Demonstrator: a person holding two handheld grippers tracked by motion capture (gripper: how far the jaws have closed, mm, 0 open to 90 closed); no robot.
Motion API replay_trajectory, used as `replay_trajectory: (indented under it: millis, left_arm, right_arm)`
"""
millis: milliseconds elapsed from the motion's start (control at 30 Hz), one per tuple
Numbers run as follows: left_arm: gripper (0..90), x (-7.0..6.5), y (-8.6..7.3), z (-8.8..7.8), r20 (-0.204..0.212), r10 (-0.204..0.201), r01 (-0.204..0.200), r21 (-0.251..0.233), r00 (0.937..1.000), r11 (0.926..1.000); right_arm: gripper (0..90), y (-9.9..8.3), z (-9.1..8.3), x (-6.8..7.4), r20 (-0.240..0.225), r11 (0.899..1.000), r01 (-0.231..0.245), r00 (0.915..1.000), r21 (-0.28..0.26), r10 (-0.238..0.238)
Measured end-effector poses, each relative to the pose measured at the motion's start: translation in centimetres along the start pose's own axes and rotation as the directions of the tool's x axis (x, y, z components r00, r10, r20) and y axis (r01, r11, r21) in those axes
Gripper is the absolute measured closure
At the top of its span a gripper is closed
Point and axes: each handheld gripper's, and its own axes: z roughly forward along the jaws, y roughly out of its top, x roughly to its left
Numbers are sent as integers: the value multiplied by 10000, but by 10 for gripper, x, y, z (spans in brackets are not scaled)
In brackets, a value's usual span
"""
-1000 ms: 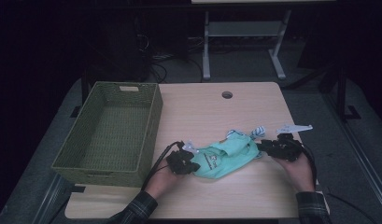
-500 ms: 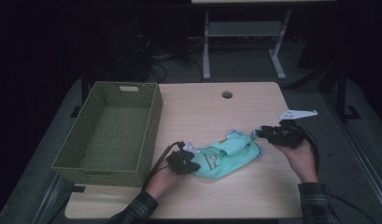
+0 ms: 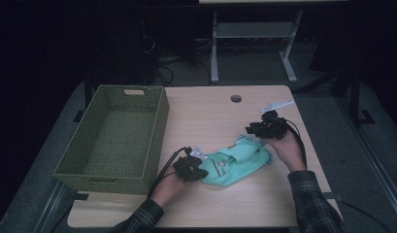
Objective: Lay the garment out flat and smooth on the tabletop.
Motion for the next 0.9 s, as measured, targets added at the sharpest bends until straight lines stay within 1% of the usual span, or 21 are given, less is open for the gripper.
replay_trajectory:
  millis: [100, 200, 233, 267, 400, 433, 467, 533, 600, 700, 733, 833, 900]
  left_arm:
    - [895, 0, 0, 0, -2, 5, -5, 0, 10000, 10000]
    - [895, 0, 0, 1, 50, -210, 211, -124, 9998, 9997]
    - [895, 0, 0, 1, 54, -219, 219, -124, 9997, 9997]
    - [895, 0, 0, 1, 43, -133, 133, -65, 9999, 9999]
    - [895, 0, 0, 1, 45, -152, 153, -73, 9999, 9999]
    - [895, -1, 0, 1, 67, -270, 271, -164, 9996, 9995]
    - [895, -1, 0, 1, 64, -266, 267, -162, 9996, 9995]
    - [895, -1, 0, 1, 62, -257, 257, -158, 9997, 9995]
    - [896, 0, 0, 1, 64, -203, 204, -119, 9998, 9997]
    - [895, 0, 0, 1, 54, -181, 182, -111, 9998, 9998]
    - [896, 0, 0, 1, 53, -179, 179, -106, 9998, 9998]
    - [895, 0, 0, 1, 64, -185, 186, -106, 9998, 9998]
    - [896, 0, 0, 1, 74, -203, 204, -112, 9998, 9997]
  right_arm:
    - [691, -1, 14, 1, -9, 9993, -10, 10000, 371, 11]
    - [691, -3, 27, 0, 47, 9972, 3, 10000, 754, -7]
    - [691, -4, 30, 0, 71, 9965, -46, 10000, 835, 40]
    - [691, -5, 33, -1, 119, 9955, -93, 9999, 946, 83]
    - [707, -8, 42, -3, 214, 9927, -142, 9997, 1200, 117]
    - [707, -9, 44, -3, 255, 9921, -121, 9996, 1247, 90]
    - [707, -10, 45, -4, 255, 9910, -129, 9996, 1334, 95]
    - [726, -12, 49, -6, 253, 9891, -102, 9997, 1468, 65]
    - [776, -13, 51, -6, 228, 9870, -140, 9997, 1601, 105]
    - [850, -14, 54, -5, 354, 9869, 83, 9993, 1609, -142]
    - [891, -14, 54, -5, 368, 9872, 96, 9992, 1592, -156]
    - [897, -13, 52, -5, 448, 9891, 72, 9989, 1468, -139]
    - [900, -12, 50, -6, 590, 9905, 87, 9981, 1374, -170]
